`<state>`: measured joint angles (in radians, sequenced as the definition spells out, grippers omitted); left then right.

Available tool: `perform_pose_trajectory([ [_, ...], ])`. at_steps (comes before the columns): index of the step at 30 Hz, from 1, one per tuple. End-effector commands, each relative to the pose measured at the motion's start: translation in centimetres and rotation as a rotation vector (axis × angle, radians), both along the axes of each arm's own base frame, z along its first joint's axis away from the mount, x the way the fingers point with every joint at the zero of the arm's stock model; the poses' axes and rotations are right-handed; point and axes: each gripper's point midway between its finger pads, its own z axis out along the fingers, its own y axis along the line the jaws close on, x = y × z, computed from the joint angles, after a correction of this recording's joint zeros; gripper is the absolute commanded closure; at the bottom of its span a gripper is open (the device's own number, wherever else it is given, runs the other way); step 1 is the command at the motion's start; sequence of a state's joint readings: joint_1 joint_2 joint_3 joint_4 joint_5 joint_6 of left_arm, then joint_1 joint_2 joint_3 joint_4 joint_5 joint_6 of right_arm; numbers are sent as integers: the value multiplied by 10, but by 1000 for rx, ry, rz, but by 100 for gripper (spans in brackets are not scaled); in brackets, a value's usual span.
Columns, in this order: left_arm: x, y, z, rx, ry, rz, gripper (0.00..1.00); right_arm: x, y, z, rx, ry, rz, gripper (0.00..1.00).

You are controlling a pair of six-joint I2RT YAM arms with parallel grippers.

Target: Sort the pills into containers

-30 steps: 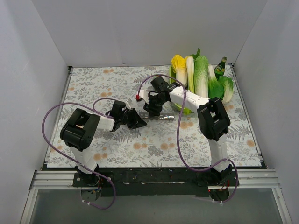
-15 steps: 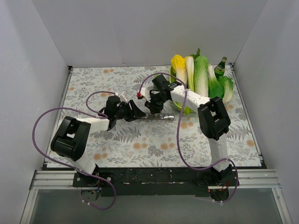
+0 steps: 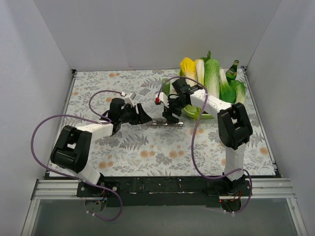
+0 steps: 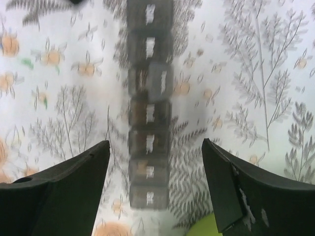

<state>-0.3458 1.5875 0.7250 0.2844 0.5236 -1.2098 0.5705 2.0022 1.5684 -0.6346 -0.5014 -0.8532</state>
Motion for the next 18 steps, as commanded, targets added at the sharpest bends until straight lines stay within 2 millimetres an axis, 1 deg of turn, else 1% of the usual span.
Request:
perform_pose_trajectory([
  [1,11,12,37,130,-269,-77,40,-18,-22,12,38,-147,195,16],
  [3,10,12,46,139,-319,-97,39,-17,-28,10,41,-211,230,15],
  [4,9,13,48,144,-346,-102,37,-12,-27,12,46,-266,257,14],
  [5,8,14,62,135,-396,-95,36,-13,-30,7,40,-267,262,14],
  [6,11,16,72,132,-448,-75,34,-11,-31,6,33,-272,264,14],
  [7,8,20,72,141,-471,-64,29,-10,-33,0,18,-264,264,14],
  [8,7,25,90,139,-527,-32,25,-9,-33,-1,11,-264,268,14],
  [10,11,38,102,163,-581,48,11,-9,-34,-11,-2,-243,265,14],
  [11,9,44,100,179,-590,73,2,-9,-33,-13,-1,-234,260,15],
  [12,6,48,115,173,-640,89,2,-9,-33,-15,1,-230,255,15],
  [14,-1,50,113,206,-679,56,2,-6,-31,-18,2,-228,241,16],
  [15,-6,50,118,210,-706,35,2,-4,-30,-17,3,-224,228,16],
  [17,-18,46,113,215,-720,-37,2,-1,-30,-21,-12,-213,215,18],
  [18,-23,46,106,233,-730,-62,2,0,-30,-21,-18,-204,211,19],
])
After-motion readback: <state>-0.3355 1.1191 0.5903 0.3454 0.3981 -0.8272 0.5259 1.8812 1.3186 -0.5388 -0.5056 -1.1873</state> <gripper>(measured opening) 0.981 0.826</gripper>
